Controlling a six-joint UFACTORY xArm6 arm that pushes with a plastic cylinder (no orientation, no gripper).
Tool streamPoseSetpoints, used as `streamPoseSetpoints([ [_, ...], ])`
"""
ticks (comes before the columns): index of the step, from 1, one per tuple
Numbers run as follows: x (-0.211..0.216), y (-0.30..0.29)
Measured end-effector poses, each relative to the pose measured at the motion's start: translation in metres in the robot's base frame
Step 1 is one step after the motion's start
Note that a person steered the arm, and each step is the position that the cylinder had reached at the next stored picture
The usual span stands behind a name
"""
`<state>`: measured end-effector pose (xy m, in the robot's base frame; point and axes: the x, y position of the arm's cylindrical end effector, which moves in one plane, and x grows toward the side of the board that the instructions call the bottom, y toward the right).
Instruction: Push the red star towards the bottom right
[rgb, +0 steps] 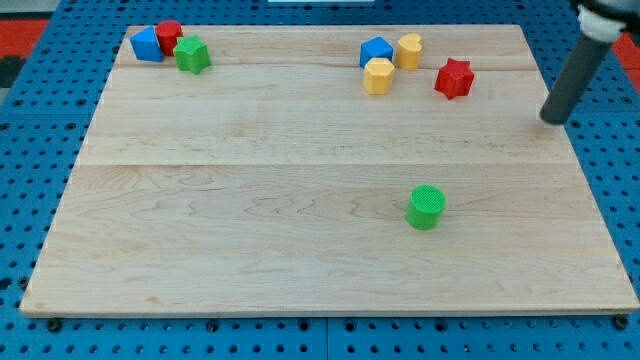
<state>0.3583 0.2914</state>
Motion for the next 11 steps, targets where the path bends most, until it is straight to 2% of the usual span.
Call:
streamPoseSetpoints([
  [2,-0.08,-0.007],
  [4,-0.032,-0.142],
  [5,-0.029,-0.181],
  [6,-0.058,-0.156],
  [7,-0.08,-0.162],
  [9,-0.025,-0.277],
  [10,-0.005,-0.3],
  [11,0.019,-0.285],
])
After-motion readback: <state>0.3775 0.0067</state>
